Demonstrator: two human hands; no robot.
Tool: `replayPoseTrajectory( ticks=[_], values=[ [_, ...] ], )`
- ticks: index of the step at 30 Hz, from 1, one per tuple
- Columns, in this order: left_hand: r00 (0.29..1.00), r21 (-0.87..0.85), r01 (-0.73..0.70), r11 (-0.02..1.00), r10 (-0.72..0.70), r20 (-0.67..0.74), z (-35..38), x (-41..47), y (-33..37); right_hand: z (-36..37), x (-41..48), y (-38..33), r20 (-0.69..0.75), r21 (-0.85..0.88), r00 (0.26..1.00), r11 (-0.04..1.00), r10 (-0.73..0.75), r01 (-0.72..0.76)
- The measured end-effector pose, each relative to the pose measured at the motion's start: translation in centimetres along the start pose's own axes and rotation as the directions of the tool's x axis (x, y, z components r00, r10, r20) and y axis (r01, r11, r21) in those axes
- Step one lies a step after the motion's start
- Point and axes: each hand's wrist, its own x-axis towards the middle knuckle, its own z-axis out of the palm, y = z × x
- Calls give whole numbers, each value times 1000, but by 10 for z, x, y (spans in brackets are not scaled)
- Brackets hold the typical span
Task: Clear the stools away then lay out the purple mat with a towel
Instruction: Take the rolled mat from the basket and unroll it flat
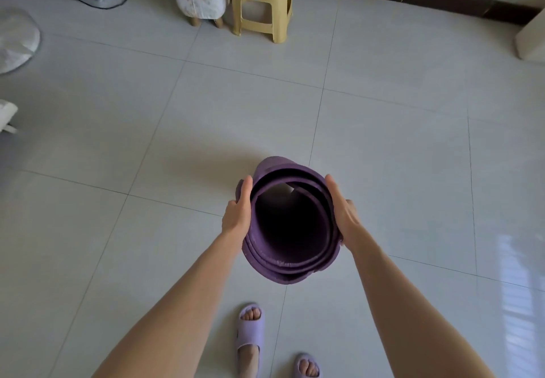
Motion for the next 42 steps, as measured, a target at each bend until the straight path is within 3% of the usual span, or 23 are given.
replayPoseTrajectory(
  ticks=[5, 13, 26, 31, 34, 38, 42],
  values=[
    [998, 26, 58, 998, -58, -3, 7, -2, -5, 0, -3, 1, 65, -110, 996, 993, 53, -46],
    [977, 32, 194, 981, -196, 82, 6, 2, -30, 5, 3, 27, 185, -68, 949, 967, 255, -246],
    [990, -24, 33, 999, -30, 140, 13, 13, -61, -6, 9, 55, 164, 25, 986, 1000, 5, -9],
    [988, -68, -76, 995, 84, 130, 34, 44, -83, -7, 46, 87, 213, 167, 973, 985, -87, 51],
    [987, -61, -75, 995, 82, 136, 48, 70, -107, -5, 78, 114, 270, 195, 958, 980, -92, 39],
    [999, -20, -46, 999, 46, 0, 66, 104, -157, -1, 117, 162, 351, 127, 936, 992, -42, -4],
    [992, 72, -75, 995, 67, 103, 85, 129, -200, 7, 149, 203, 373, 69, 928, 998, -18, -9]
  ],
)
